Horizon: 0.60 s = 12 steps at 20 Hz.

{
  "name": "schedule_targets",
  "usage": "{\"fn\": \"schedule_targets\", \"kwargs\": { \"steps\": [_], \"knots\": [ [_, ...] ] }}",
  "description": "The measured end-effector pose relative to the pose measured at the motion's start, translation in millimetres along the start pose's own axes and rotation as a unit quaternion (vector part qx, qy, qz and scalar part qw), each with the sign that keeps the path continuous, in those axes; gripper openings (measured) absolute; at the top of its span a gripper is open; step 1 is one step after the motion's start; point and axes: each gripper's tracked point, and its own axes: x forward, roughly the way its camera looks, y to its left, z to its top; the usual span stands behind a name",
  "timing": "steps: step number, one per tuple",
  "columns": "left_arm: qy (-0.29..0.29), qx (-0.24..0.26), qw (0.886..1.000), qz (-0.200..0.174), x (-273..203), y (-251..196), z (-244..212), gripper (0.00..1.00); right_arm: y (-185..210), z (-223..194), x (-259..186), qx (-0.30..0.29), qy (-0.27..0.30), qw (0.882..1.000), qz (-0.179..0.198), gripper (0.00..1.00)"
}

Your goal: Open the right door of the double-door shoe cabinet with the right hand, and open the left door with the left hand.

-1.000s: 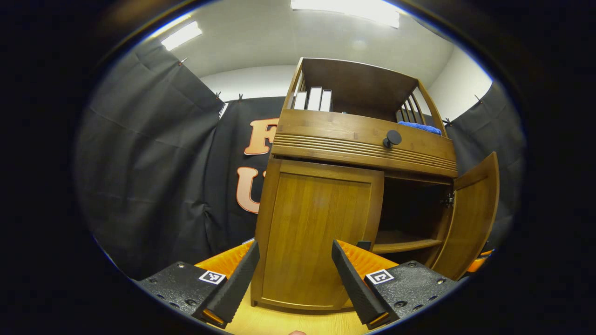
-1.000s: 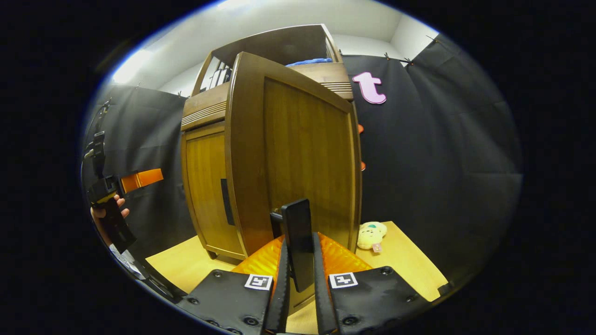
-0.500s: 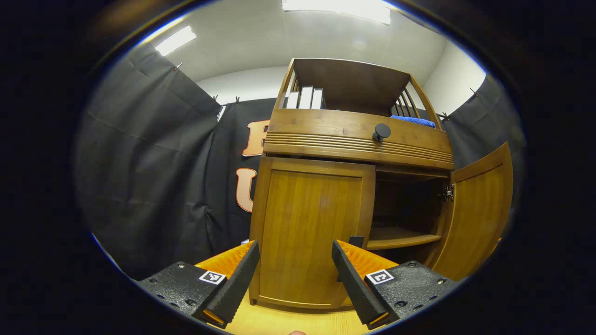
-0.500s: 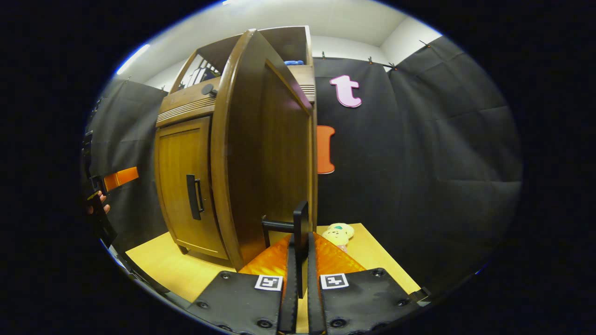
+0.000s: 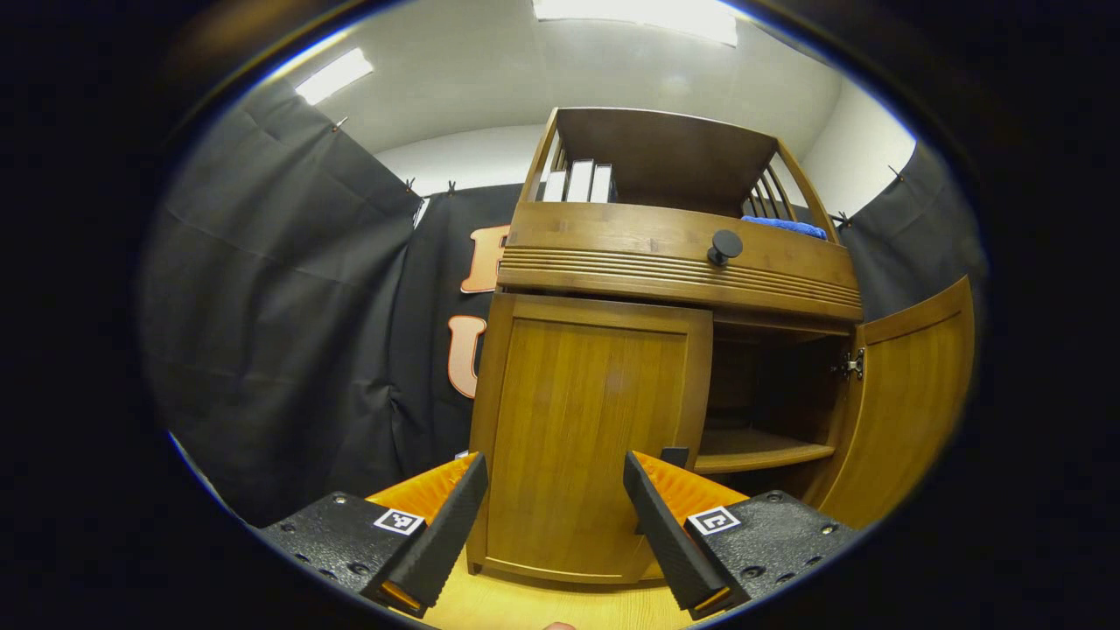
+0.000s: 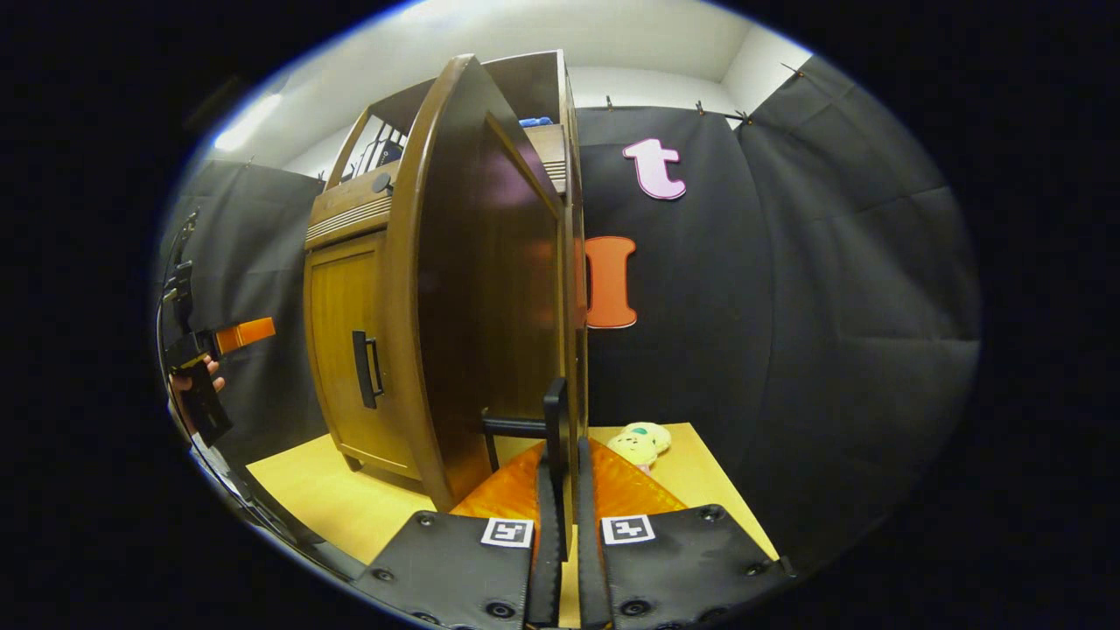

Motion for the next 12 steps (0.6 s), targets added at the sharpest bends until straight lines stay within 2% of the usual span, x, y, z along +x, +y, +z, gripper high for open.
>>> {"fn": "schedule_targets", "kwargs": {
  "steps": [4, 11, 12],
  "knots": [
    [-0.003, -0.001, 1.0, 0.002, 0.2, 0.7, 0.7, 0.92, -18.6, -0.3, 0.3, 0.0, 0.007, 1.0, 0.018, 0.16],
    [-0.01, -0.003, 1.0, 0.001, 1.1, -0.4, 4.2, 0.92, -29.1, -0.2, 1.3, -0.001, -0.002, 0.999, 0.049, 0.16],
    [-0.009, -0.006, 1.0, -0.002, 1.5, -1.2, 3.8, 0.92, -28.4, 1.1, 1.8, -0.001, -0.001, 0.999, 0.048, 0.22]
  ]
}}
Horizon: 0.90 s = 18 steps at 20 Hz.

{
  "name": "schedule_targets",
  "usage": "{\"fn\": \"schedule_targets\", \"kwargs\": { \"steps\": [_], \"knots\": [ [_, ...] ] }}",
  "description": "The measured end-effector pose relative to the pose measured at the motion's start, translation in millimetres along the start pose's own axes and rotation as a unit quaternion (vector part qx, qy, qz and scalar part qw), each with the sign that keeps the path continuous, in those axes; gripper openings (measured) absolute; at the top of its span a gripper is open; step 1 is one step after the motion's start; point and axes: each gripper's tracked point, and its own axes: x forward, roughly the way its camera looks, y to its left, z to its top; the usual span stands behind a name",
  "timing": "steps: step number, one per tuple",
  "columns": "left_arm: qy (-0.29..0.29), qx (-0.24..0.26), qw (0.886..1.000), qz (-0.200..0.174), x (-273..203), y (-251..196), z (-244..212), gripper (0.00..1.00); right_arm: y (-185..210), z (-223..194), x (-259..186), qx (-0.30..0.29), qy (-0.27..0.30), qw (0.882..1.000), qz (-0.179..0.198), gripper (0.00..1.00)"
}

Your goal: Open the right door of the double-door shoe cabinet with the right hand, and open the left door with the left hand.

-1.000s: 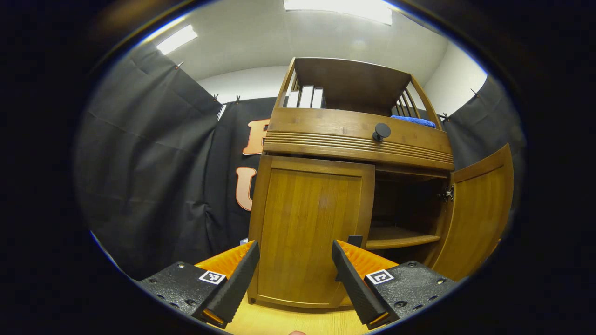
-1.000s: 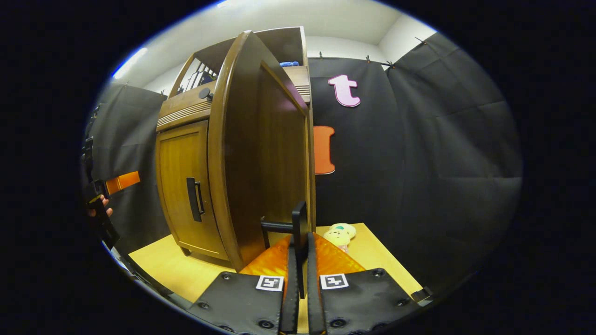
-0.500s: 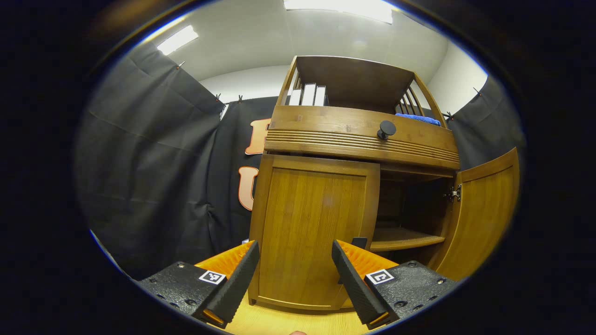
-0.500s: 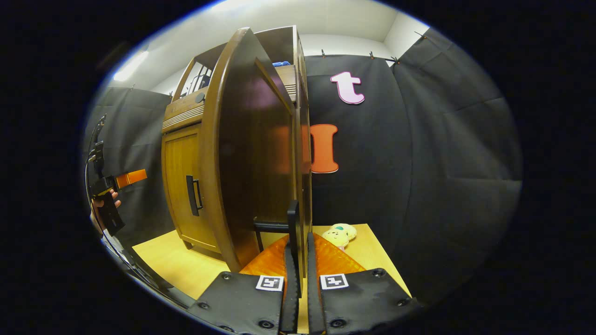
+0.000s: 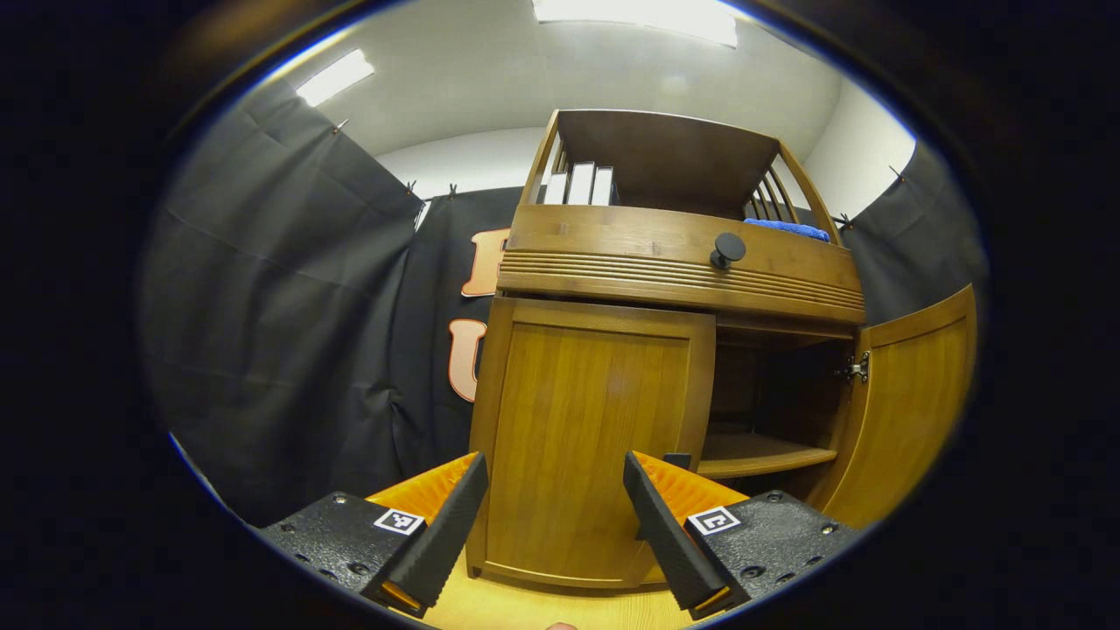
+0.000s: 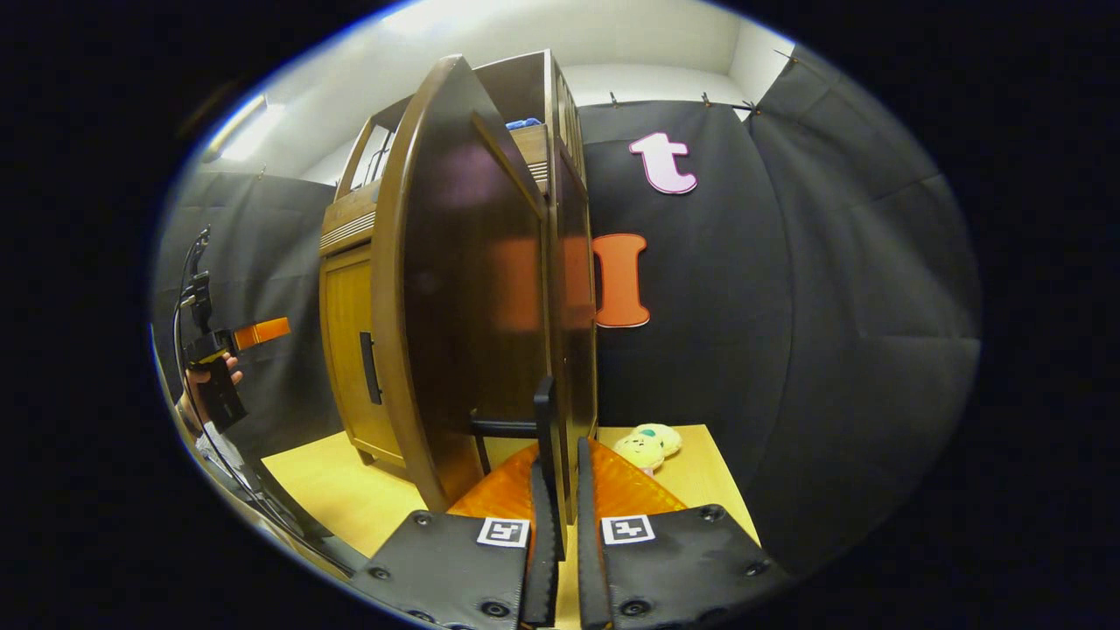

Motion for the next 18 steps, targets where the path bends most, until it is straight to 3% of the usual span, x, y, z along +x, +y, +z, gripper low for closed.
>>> {"fn": "schedule_targets", "kwargs": {
  "steps": [1, 5, 6, 7, 8, 9, 10, 11, 12, 13, 14, 15, 18],
  "knots": [
    [0.001, -0.003, 1.0, -0.003, 0.1, -0.8, 0.1, 0.92, 3.8, -0.3, -0.6, 0.0, -0.002, 1.0, 0.004, 0.17],
    [0.002, -0.004, 1.0, -0.008, -0.4, -1.8, -1.7, 0.92, 14.3, -2.6, -2.9, -0.003, -0.003, 1.0, 0.002, 0.22],
    [0.0, -0.005, 1.0, -0.009, 0.5, -2.6, -1.2, 0.92, 14.5, -4.2, -3.8, 0.0, 0.002, 1.0, -0.001, 0.1],
    [0.001, -0.006, 1.0, -0.012, 1.6, -3.4, -2.2, 0.92, 16.1, -4.8, -3.7, -0.001, 0.002, 1.0, -0.006, 0.09],
    [0.004, -0.005, 1.0, -0.014, 0.6, -3.4, -4.0, 0.92, 18.2, -4.0, -3.9, -0.001, 0.001, 1.0, -0.013, 0.21],
    [0.005, -0.003, 1.0, -0.013, -0.2, -2.5, -5.1, 0.92, 20.5, -4.5, -4.7, -0.002, 0.001, 1.0, -0.017, 0.09],
    [0.005, -0.002, 1.0, -0.013, 1.0, -2.2, -7.1, 0.92, 21.6, -5.7, -7.4, -0.004, -0.001, 1.0, -0.02, 0.09],
    [0.006, -0.001, 1.0, -0.014, 2.9, -2.0, -9.5, 0.92, 21.8, -6.2, -8.8, -0.006, -0.001, 1.0, -0.02, 0.09],
    [0.01, 0.0, 1.0, -0.016, 3.9, -2.1, -12.2, 0.92, 20.7, -6.7, -11.2, -0.001, -0.002, 1.0, -0.023, 0.21],
    [0.014, 0.0, 1.0, -0.019, 4.8, -1.9, -16.7, 0.92, 14.4, -9.4, -16.4, 0.005, 0.001, 0.999, -0.033, 0.21],
    [0.016, 0.0, 1.0, -0.021, 4.3, -2.1, -20.1, 0.92, 4.6, -11.6, -19.5, 0.009, 0.002, 0.999, -0.044, 0.1],
    [0.018, -0.001, 1.0, -0.024, 5.2, -3.0, -22.9, 0.92, 4.6, -11.8, -27.9, 0.012, 0.001, 0.999, -0.052, 0.08],
    [0.022, -0.006, 0.999, -0.041, 14.6, -8.8, -30.0, 0.92, 3.4, -16.0, -42.5, 0.001, 0.001, 0.996, -0.092, 0.09]
  ]
}}
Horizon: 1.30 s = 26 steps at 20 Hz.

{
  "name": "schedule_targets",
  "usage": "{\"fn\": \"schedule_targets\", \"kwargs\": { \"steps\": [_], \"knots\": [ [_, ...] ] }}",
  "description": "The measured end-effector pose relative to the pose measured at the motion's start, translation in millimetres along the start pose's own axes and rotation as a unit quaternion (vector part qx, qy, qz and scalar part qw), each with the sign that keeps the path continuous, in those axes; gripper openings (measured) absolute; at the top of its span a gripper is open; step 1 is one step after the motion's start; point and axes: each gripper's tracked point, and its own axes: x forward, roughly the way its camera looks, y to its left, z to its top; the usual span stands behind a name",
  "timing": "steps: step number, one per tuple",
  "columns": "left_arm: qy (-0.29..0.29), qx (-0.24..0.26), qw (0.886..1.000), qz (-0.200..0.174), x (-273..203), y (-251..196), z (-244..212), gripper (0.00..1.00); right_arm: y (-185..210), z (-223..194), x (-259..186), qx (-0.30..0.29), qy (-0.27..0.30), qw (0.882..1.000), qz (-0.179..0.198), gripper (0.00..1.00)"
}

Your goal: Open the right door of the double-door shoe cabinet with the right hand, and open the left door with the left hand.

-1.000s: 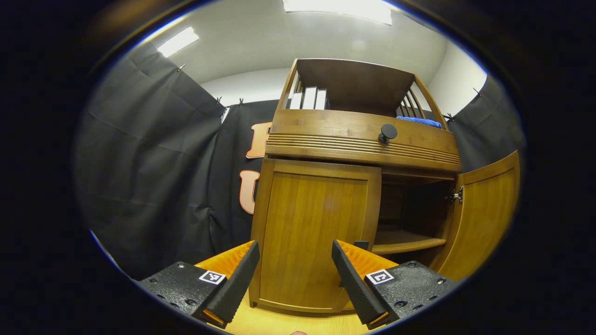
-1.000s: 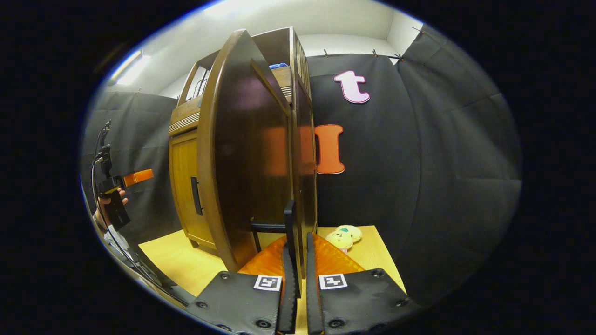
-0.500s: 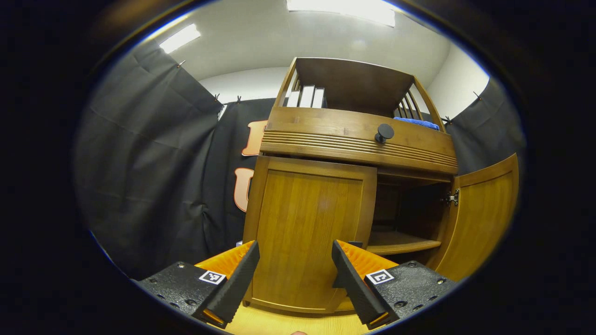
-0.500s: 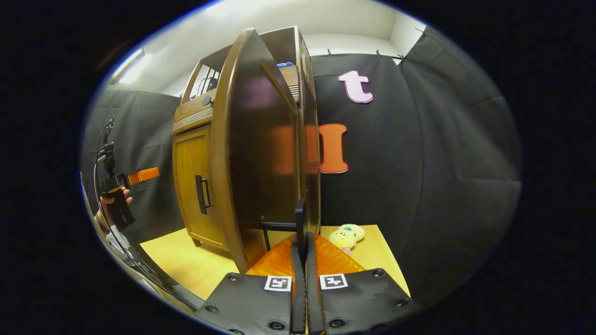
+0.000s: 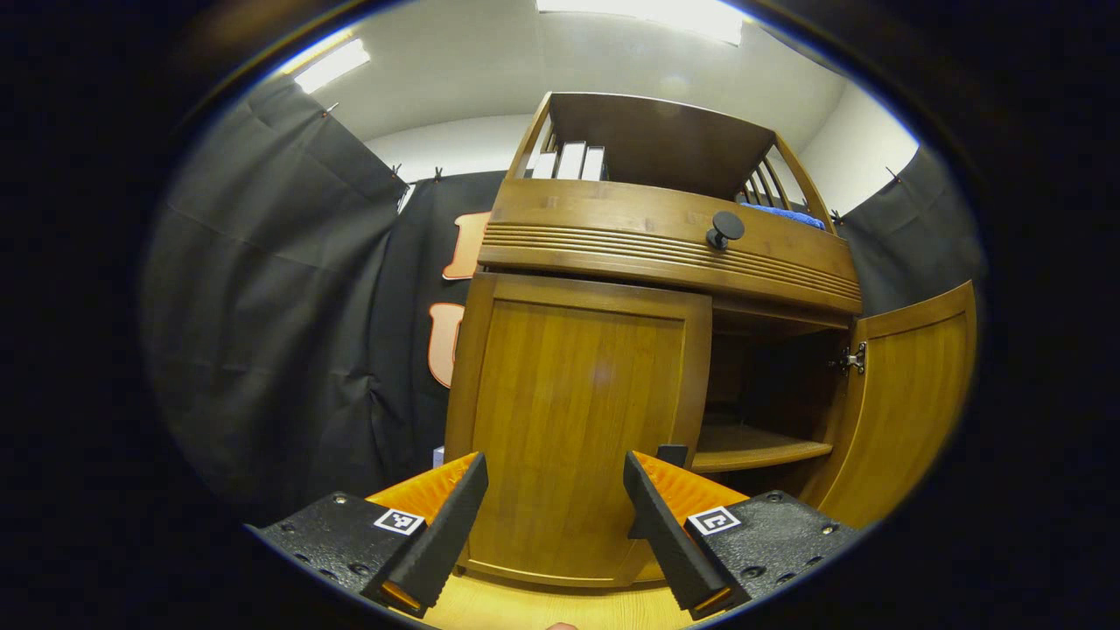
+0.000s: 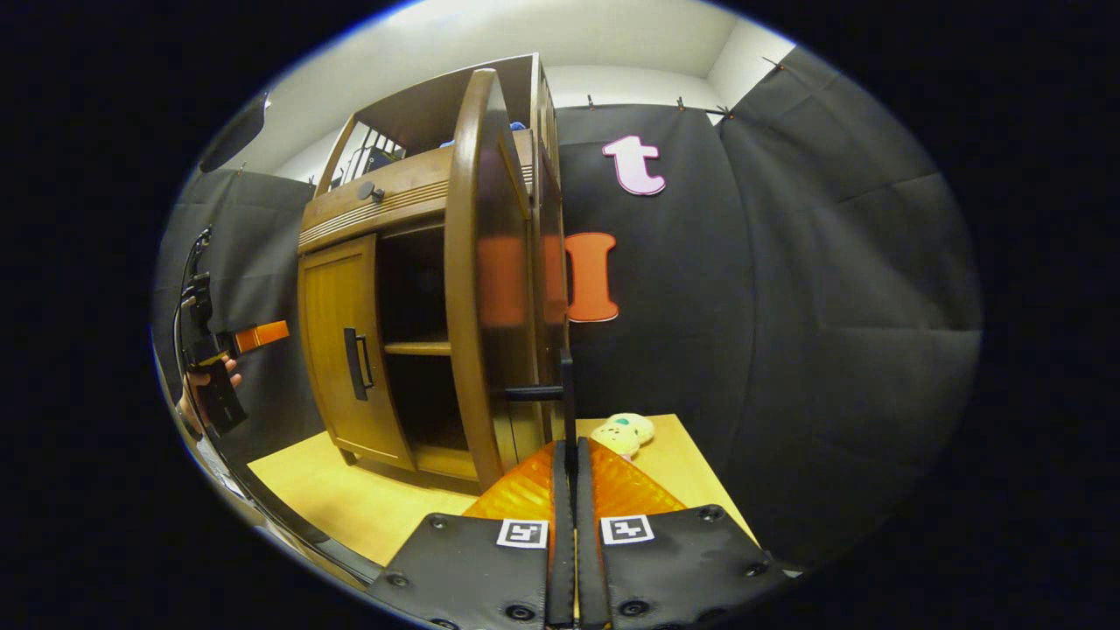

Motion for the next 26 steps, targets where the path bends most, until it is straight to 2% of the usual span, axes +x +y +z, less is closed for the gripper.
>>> {"fn": "schedule_targets", "kwargs": {
  "steps": [4, 6, 8, 10, 12, 13, 15, 16, 20, 23, 26],
  "knots": [
    [0.004, -0.007, 0.999, -0.031, 19.3, -14.1, -1.5, 0.92, -2.7, 29.6, -33.4, 0.003, -0.028, 0.997, -0.079, 0.09],
    [0.006, -0.007, 0.999, -0.043, 26.9, -19.7, -2.9, 0.92, 12.4, 44.0, -48.9, 0.008, -0.039, 0.994, -0.105, 0.09],
    [0.011, -0.01, 0.998, -0.055, 31.9, -23.4, -6.9, 0.92, 42.7, 54.0, -53.0, 0.007, -0.039, 0.994, -0.1, 0.08],
    [0.015, -0.009, 0.998, -0.065, 34.3, -28.3, -10.0, 0.93, 76.6, 63.6, -47.5, 0.01, -0.048, 0.996, -0.079, 0.09],
    [0.017, -0.002, 0.997, -0.073, 37.1, -32.5, -12.6, 0.95, 101.1, 59.0, -41.7, 0.014, -0.046, 0.996, -0.069, 0.08],
    [0.016, 0.003, 0.997, -0.076, 37.6, -33.6, -13.7, 0.95, 112.8, 54.8, -34.3, 0.008, -0.044, 0.997, -0.06, 0.18],
    [0.016, 0.011, 0.997, -0.08, 37.3, -33.8, -16.9, 0.95, 131.9, 49.7, -24.1, -0.006, -0.04, 0.998, -0.049, 0.19],
    [0.017, 0.014, 0.997, -0.079, 37.0, -33.4, -19.2, 0.92, 138.4, 48.3, -20.6, -0.016, -0.04, 0.998, -0.044, 0.19],
    [0.031, 0.018, 0.996, -0.082, 37.2, -33.5, -32.5, 0.92, 155.8, 55.7, -14.8, -0.017, -0.053, 0.998, -0.022, 0.94],
    [0.047, 0.013, 0.994, -0.094, 43.0, -43.3, -47.2, 0.93, 152.3, 59.6, -12.1, -0.007, -0.058, 0.998, -0.014, 0.94],
    [0.051, 0.015, 0.992, -0.112, 51.4, -59.1, -58.6, 0.95, 144.9, 58.8, -11.6, -0.005, -0.057, 0.998, -0.016, 1.0]
  ]
}}
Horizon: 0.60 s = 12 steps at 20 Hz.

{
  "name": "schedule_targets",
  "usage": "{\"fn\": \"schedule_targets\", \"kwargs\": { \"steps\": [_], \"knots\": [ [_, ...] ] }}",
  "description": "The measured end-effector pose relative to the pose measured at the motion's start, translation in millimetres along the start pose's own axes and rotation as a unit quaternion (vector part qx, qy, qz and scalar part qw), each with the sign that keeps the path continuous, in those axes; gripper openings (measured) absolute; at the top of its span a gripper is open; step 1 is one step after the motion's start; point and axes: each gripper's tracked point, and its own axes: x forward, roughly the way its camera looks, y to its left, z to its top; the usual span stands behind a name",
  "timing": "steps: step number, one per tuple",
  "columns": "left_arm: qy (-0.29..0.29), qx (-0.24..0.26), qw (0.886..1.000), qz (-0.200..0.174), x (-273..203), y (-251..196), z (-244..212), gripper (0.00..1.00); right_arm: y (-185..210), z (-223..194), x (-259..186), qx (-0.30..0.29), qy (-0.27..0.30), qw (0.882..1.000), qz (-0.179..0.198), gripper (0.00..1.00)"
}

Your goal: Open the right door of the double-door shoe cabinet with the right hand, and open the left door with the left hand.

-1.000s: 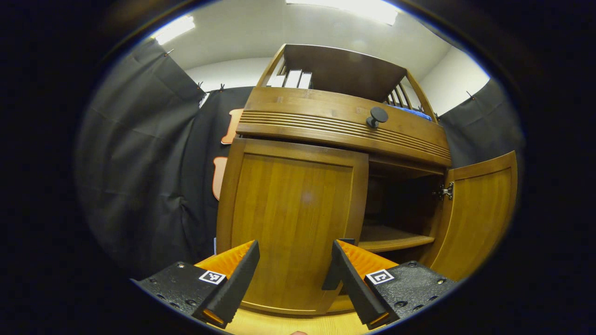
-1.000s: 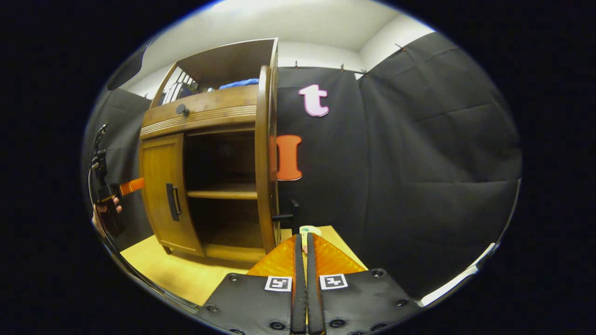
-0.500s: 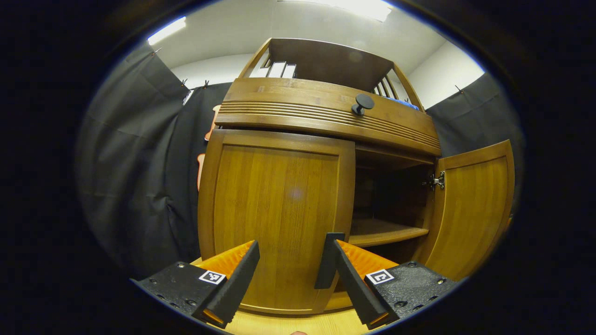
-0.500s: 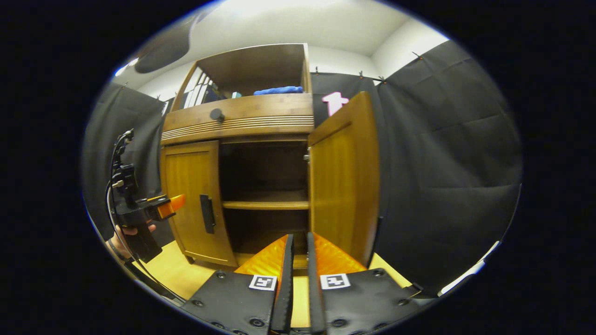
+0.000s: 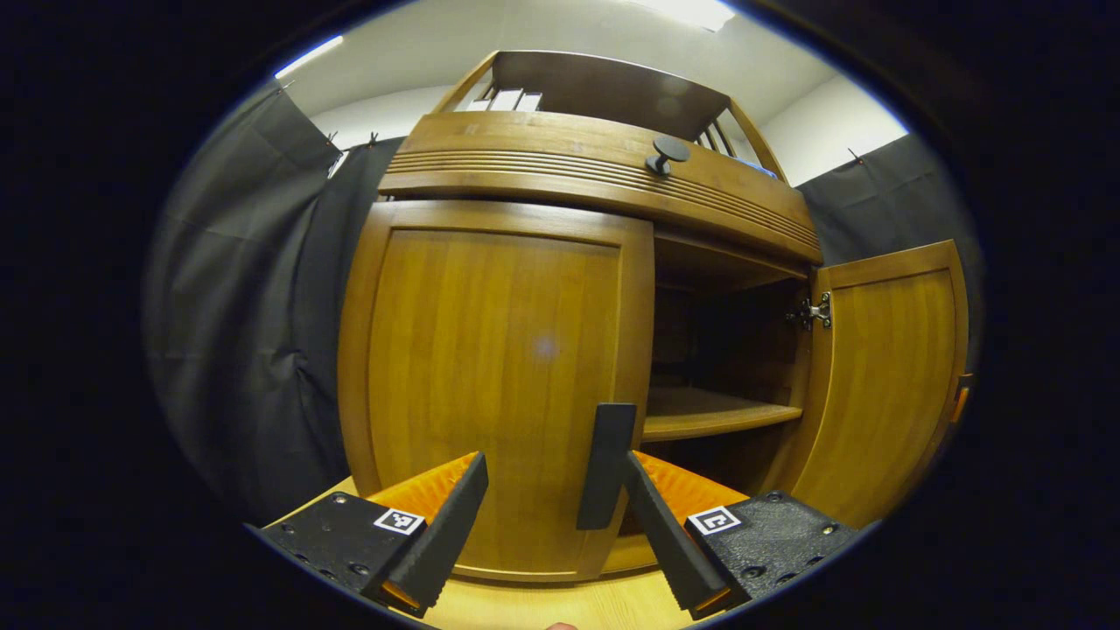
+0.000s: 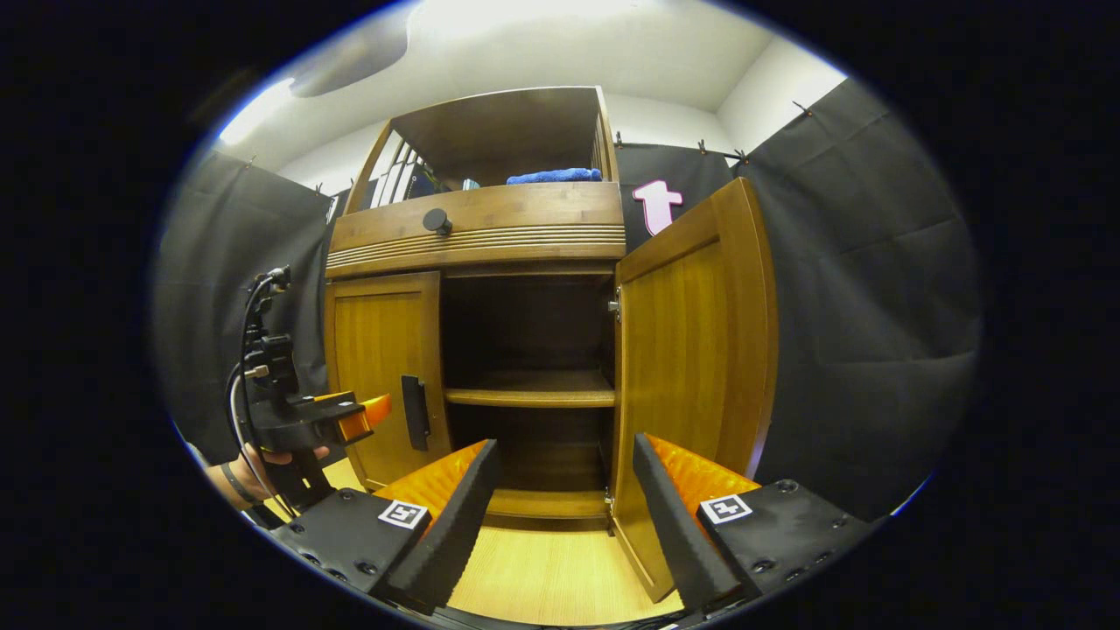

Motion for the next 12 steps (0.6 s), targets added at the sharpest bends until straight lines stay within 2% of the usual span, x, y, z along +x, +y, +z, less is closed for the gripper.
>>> {"fn": "schedule_targets", "kwargs": {
  "steps": [1, 2, 4, 8, 9, 10, 12],
  "knots": [
    [-0.001, 0.004, 1.0, -0.002, 5.8, -5.2, -2.9, 0.92, -1.7, -0.2, -0.8, 0.003, -0.001, 1.0, 0.0, 0.94],
    [0.001, 0.009, 1.0, 0.0, 15.7, -10.2, -5.9, 0.92, -3.1, 0.3, -1.7, 0.005, -0.002, 1.0, 0.0, 0.98],
    [0.009, 0.022, 1.0, 0.004, 29.6, -13.5, -16.6, 0.92, -8.7, 3.3, -2.6, 0.009, -0.006, 1.0, -0.003, 0.98],
    [0.03, 0.041, 0.998, 0.022, 56.2, -8.8, -42.7, 0.92, -20.5, 9.3, -8.1, 0.011, -0.019, 1.0, -0.018, 0.94],
    [0.037, 0.036, 0.998, 0.025, 60.7, -7.3, -48.5, 0.92, -23.2, 10.0, -8.2, 0.01, -0.022, 1.0, -0.02, 1.0],
    [0.042, 0.029, 0.998, 0.029, 65.3, -3.4, -53.1, 0.92, -26.1, 11.2, -8.9, 0.007, -0.023, 0.999, -0.024, 0.94],
    [0.043, 0.023, 0.998, 0.034, 66.1, 0.2, -57.6, 0.92, -31.9, 12.7, -9.0, 0.003, -0.026, 0.999, -0.033, 1.0]
  ]
}}
